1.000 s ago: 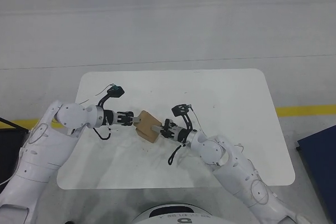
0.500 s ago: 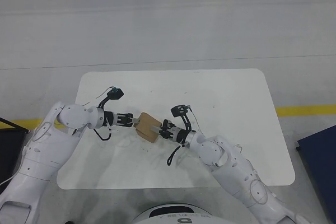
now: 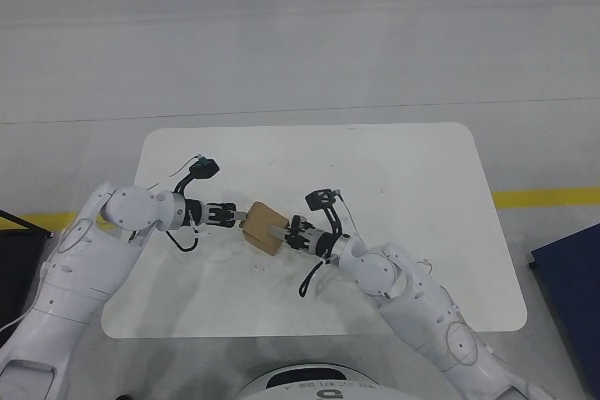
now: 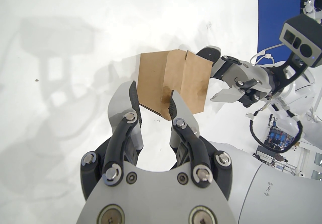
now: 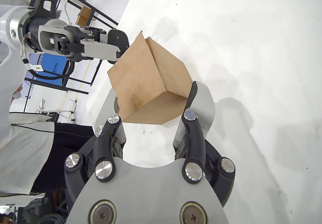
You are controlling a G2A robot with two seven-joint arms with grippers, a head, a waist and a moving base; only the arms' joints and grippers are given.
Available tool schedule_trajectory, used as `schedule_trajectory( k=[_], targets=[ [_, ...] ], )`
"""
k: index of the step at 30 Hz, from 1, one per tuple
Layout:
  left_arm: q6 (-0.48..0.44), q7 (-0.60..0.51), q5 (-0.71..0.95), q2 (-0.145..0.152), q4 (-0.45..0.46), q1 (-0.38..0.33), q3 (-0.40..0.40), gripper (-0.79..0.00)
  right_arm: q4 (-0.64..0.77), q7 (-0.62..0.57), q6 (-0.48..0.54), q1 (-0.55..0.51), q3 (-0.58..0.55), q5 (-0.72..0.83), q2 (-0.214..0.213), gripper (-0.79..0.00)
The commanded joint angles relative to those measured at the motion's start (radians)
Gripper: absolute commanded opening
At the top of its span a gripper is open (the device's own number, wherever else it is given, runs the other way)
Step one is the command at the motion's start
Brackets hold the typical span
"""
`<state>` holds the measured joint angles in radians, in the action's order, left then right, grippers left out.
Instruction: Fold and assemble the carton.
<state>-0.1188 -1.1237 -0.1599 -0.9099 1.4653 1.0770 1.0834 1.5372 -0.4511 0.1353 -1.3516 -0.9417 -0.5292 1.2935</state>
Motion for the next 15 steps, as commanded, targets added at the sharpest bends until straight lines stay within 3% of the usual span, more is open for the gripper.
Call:
schedule_trajectory(
  k=[1, 15],
  targets=[
    [-0.001, 0.0, 0.0, 0.0, 0.002, 0.002, 0.001, -0.493, 0.001, -0.001, 0.001, -0.001, -0.001, 0.0, -0.001, -0.249],
    [-0.019, 0.006, 0.02, -0.007, -0.017, 0.0, -0.022, -0.493, -0.01, -0.001, 0.007, 0.003, 0.011, 0.007, 0.002, -0.256]
  ],
)
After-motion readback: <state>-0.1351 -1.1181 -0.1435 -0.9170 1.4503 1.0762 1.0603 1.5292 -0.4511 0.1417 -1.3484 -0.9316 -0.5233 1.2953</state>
